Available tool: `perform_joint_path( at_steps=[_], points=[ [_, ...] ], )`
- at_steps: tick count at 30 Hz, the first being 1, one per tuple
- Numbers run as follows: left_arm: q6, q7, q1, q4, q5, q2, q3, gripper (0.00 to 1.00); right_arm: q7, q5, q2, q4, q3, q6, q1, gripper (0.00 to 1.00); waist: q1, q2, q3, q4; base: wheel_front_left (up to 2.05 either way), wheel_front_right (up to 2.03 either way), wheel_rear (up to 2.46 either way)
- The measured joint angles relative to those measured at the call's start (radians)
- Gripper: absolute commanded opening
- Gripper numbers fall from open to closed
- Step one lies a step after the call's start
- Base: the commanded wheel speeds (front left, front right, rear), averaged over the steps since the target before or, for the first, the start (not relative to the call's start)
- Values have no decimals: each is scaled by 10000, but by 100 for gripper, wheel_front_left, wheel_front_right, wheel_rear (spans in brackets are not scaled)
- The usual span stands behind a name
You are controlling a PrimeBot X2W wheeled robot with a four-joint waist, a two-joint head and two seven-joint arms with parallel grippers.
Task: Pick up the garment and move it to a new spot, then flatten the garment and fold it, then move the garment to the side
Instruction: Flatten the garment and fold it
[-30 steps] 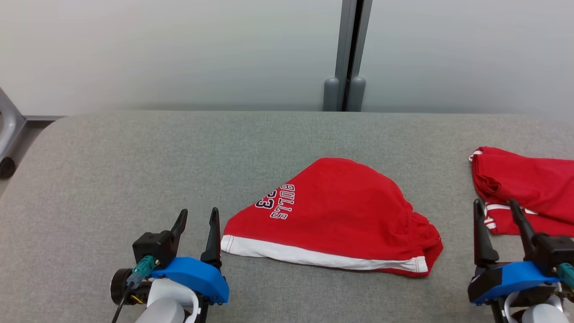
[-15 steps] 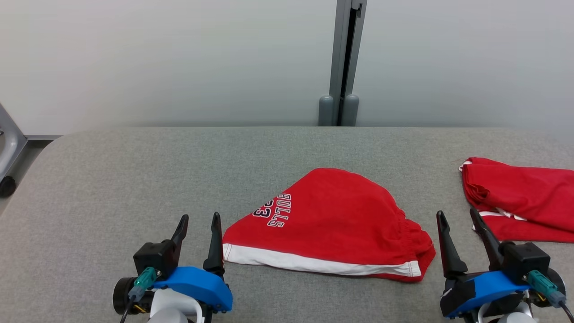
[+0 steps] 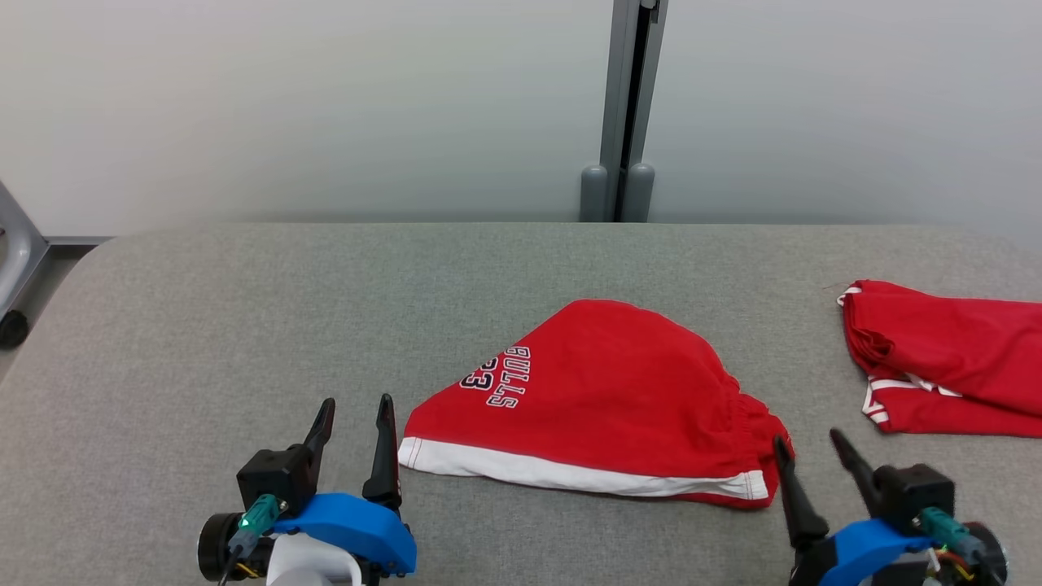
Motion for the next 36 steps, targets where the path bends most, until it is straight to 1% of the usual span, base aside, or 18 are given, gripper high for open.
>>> perform_joint_path(
  at_steps=[5,11,15,20,24,25,26,27,29,31,32,33,34,36],
  points=[
    [38,31,40,-21,-4,29,-29,100,685,-314,6,431,387,0,325,100,0,0,204,73,0,0,0],
    [69,44,36,-44,-2,36,-92,100,1018,-552,4,1170,600,0,100,100,1,0,496,233,0,0,0],
    [69,50,20,-38,0,33,-159,100,1106,-708,-13,1864,658,0,-369,100,1,1,634,383,0,0,0],
    [69,48,16,4,0,36,-194,100,1154,-512,-111,2533,1001,0,-727,100,0,1,679,553,0,0,0],
    [71,46,16,33,0,38,-198,100,901,-290,-232,2686,1313,0,-900,100,0,1,653,611,0,0,0],
    [81,44,18,38,0,38,-198,100,815,-238,-245,2683,1409,0,-927,96,0,0,644,612,0,0,0],
    [81,44,20,44,-2,38,-198,100,779,-186,-259,2692,1499,0,-953,75,0,0,635,610,0,0,0],
    [81,44,23,56,-4,42,-201,100,779,-84,-286,2715,1595,0,-971,49,0,0,626,603,0,0,0],
    [33,90,30,123,-25,54,-242,100,779,105,-366,2792,1806,0,-976,33,0,0,610,580,0,0,0],
    [-29,205,33,219,-90,48,-280,100,727,138,-499,2855,1958,0,-1012,23,0,0,610,554,0,0,0],
    [-96,282,33,290,-90,52,-318,100,698,157,-556,2878,1988,0,-1040,11,0,0,622,537,0,0,0],
    [-115,351,33,389,-107,56,-341,100,673,196,-579,2890,2021,0,-1075,2,0,0,636,519,0,0,0],
    [-198,431,30,462,-157,58,-378,100,648,211,-583,2888,2052,0,-1138,0,0,-1,662,493,0,0,0],
    [-368,593,16,673,-221,54,-497,100,585,291,-600,2824,2111,0,-1238,0,0,-2,709,446,0,0,0]
  ],
)
